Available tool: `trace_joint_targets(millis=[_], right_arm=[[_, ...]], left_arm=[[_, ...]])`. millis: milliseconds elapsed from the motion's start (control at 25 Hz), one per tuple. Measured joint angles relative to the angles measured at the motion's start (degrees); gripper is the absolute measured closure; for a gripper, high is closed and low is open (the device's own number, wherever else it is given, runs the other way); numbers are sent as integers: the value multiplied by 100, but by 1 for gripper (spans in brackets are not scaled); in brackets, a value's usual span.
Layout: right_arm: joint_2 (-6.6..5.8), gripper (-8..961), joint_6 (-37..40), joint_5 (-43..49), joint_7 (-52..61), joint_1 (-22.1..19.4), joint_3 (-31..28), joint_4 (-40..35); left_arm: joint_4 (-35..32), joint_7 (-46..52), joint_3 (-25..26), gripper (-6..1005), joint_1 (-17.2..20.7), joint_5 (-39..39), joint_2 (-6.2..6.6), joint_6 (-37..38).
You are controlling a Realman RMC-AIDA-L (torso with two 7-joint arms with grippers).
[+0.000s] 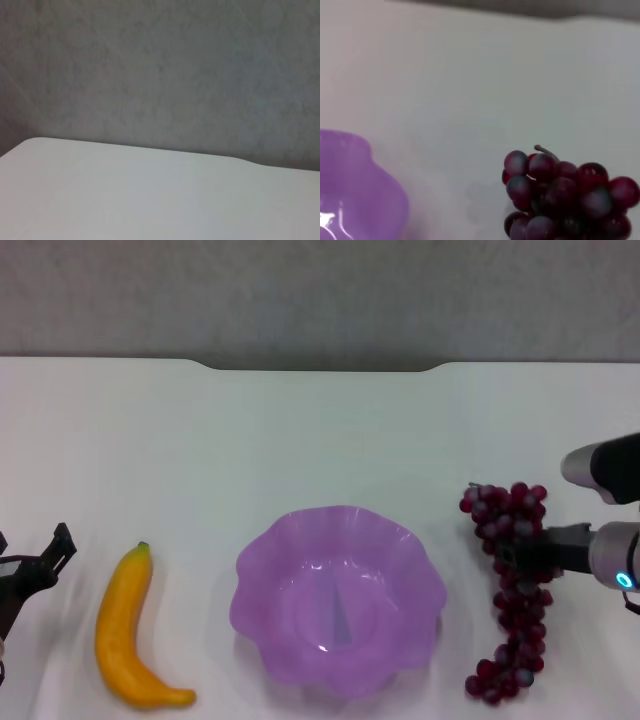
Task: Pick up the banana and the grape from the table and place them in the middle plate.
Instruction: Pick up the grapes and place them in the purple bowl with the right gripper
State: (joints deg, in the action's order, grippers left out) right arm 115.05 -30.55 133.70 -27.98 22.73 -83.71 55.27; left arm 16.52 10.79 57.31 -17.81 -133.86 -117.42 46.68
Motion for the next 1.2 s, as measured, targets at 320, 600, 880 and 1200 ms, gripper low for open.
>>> trace_joint_targets(millis=[320,600,880,1200], right_arm=[[-1,584,1169,-713,-896,-574,705,584],[-7,588,2302,-732,-1269,-866,1455,842],[-26,591,3453,-604,-1372,-1067,2084,1140],[-35,594,4771,67,-1439,-1327,2642,1668]], left_arm=[[0,-34,0,112,5,44,0,-11],[0,-48,0,112,12,62,0,-17],[0,-51,-1,110,7,62,0,1],[22,-50,-1,110,-3,62,8,28]])
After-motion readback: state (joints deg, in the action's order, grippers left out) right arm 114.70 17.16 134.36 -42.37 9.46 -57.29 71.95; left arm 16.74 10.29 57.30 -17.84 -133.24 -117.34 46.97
